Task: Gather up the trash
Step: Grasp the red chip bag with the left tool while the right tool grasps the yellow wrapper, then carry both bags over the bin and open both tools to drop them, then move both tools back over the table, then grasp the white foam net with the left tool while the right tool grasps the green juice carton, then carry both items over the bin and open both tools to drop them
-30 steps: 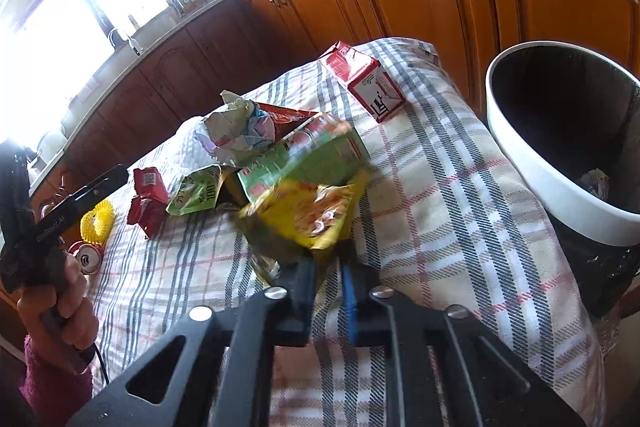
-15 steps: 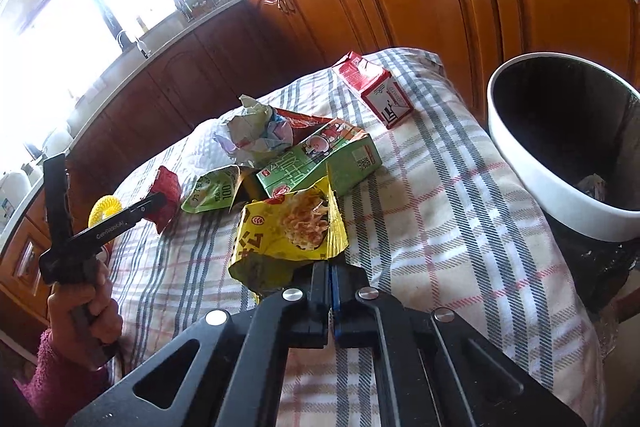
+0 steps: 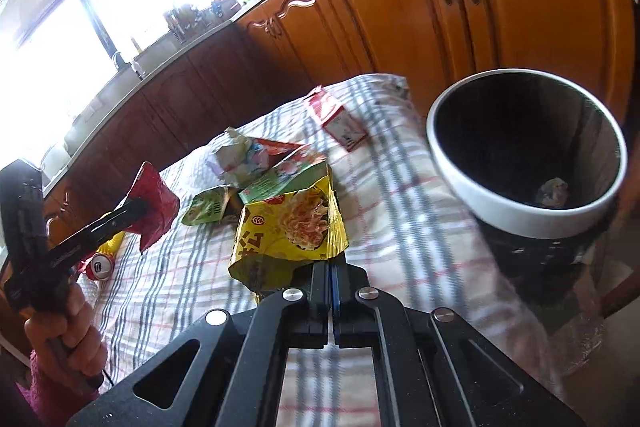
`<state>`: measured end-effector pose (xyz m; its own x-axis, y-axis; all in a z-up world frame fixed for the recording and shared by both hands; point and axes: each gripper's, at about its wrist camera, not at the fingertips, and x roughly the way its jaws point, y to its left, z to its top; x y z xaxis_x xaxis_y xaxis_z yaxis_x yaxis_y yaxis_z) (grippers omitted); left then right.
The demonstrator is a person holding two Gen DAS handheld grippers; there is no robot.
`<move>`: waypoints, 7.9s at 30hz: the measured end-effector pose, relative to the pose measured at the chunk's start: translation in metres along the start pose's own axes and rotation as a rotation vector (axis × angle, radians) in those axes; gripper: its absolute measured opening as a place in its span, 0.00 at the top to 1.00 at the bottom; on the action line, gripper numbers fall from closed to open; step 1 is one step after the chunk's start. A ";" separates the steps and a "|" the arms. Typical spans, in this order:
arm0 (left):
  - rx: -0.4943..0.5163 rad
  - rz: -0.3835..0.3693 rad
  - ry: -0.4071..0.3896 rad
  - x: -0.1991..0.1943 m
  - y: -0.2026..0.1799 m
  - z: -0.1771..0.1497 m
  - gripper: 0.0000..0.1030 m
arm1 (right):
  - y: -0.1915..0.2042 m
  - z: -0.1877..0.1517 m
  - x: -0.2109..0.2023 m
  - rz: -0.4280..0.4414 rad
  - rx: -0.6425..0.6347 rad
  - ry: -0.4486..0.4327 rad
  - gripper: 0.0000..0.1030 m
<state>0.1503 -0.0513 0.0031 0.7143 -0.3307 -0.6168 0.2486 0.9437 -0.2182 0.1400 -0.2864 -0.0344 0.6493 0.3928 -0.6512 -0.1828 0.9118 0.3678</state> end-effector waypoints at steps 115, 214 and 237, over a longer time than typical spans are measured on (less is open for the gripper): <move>-0.135 0.099 0.055 0.020 0.048 -0.013 0.27 | 0.009 -0.001 0.026 -0.007 0.028 0.037 0.14; 0.194 -0.241 0.099 0.089 -0.157 0.033 0.91 | -0.116 0.046 -0.050 -0.194 0.176 -0.130 0.43; 0.259 -0.254 0.162 0.149 -0.197 0.054 0.91 | -0.149 0.072 -0.024 -0.242 0.132 -0.064 0.43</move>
<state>0.2432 -0.2869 -0.0049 0.5016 -0.5301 -0.6837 0.5754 0.7946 -0.1939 0.2052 -0.4404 -0.0259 0.7082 0.1538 -0.6891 0.0780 0.9530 0.2928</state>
